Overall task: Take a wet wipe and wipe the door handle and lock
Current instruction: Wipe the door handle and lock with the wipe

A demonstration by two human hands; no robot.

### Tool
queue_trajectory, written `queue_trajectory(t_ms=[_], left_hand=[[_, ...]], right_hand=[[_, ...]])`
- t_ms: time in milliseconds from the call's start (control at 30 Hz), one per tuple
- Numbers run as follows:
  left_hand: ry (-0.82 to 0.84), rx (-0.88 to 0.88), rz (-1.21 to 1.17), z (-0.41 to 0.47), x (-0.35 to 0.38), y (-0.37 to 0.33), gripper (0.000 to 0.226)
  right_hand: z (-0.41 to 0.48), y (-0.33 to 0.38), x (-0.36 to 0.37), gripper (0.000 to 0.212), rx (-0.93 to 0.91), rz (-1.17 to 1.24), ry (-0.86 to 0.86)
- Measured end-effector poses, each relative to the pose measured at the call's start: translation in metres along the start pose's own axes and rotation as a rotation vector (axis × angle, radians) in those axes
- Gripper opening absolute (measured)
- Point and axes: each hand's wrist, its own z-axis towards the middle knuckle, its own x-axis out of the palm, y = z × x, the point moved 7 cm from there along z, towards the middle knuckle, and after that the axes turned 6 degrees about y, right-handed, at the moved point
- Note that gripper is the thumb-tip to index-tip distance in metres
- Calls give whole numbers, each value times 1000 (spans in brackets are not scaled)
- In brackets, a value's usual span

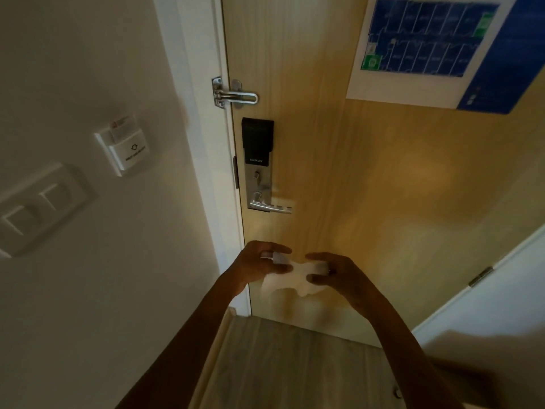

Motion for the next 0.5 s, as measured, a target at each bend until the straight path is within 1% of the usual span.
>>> queue_trajectory(t_ms=[67,133,200,267,300,333,400,433,500], left_hand=[[26,52,147,2,2,-7,36],[-2,100,295,4,1,-13,30],[-52,118,367,3,-2,-17,23],[-97,93,407,3,-5,-17,21],[-113,69,402,4,-6,-14,23],[-118,55,382,5,-7,-13,26],[-108,67,339,7,-6,-13,25],[-104,78,318,8,-7,-15,23],[-102,74,290,13,-10,-18,20]], right_hand=[[4,7,-7,30,-66,-261,-36],[5,14,-12,14,-122,-427,-36],[5,16,-18,16,-112,-558,-32],[6,19,-25,21,-108,-629,-48],[7,20,-29,23,-106,-623,-64],[8,21,-33,23,-90,-566,-81],[10,20,-37,21,-48,-365,-76],[11,19,-34,24,-38,-258,-54],[16,11,-25,41,-46,3,22]])
